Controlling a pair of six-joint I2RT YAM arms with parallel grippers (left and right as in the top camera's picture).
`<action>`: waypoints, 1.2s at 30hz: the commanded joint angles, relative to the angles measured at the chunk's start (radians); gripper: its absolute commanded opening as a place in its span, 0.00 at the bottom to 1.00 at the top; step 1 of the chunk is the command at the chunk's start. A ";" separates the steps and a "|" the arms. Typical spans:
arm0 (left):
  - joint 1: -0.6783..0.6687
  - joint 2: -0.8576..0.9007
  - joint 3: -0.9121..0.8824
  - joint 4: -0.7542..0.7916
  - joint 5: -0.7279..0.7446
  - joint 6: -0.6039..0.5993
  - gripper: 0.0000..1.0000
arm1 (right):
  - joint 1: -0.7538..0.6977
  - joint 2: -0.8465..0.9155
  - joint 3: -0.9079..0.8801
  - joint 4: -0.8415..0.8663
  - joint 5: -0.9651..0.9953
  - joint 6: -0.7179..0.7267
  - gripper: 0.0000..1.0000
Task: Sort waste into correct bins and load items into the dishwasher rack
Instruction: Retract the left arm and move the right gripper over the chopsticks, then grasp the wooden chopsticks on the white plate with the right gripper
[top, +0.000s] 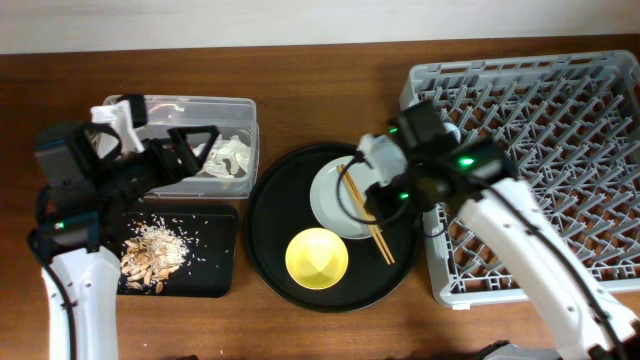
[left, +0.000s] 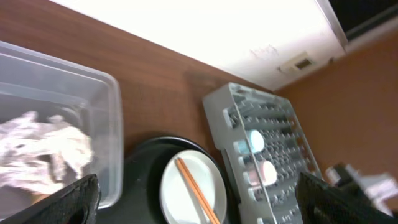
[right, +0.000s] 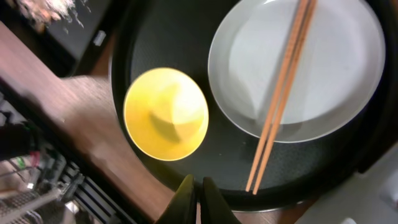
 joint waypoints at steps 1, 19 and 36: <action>0.033 -0.010 0.016 -0.003 0.022 -0.010 0.99 | 0.061 0.048 -0.023 0.013 0.204 0.072 0.07; 0.033 -0.010 0.016 -0.002 0.023 -0.010 0.99 | 0.070 0.353 -0.029 0.161 0.342 0.077 0.23; 0.033 -0.010 0.016 -0.003 0.022 -0.010 0.99 | 0.070 0.363 -0.151 0.265 0.412 0.098 0.24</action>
